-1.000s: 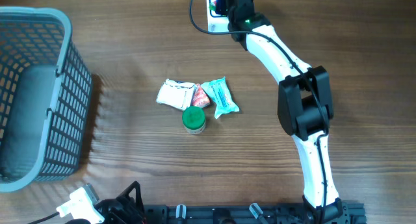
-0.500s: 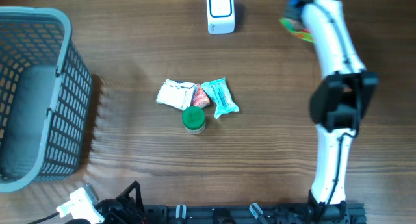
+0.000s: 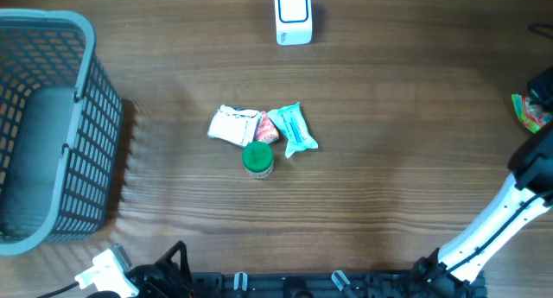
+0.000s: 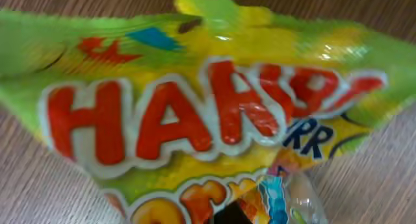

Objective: Scan the item barcode
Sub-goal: 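Move Haribo bag to right table edge and release it, then grasp mint-green tissue pack on table with right gripper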

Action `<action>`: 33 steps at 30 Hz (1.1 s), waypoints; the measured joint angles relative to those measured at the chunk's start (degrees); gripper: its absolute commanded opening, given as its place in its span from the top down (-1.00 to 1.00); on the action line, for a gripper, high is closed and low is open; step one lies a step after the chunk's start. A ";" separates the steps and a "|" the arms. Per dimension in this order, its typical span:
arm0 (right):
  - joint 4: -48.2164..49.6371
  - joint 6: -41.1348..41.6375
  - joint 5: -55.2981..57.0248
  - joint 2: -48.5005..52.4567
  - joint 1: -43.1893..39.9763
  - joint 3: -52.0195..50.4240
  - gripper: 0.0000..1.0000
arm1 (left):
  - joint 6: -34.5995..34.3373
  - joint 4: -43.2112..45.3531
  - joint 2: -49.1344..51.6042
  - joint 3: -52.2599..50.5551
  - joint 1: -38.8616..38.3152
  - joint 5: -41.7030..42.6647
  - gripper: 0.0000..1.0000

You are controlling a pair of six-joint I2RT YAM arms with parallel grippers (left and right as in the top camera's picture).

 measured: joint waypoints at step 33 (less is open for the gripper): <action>-6.88 -12.39 -19.52 -23.02 68.39 -23.82 -0.84 | 0.02 0.00 0.00 0.00 0.00 0.00 -1.00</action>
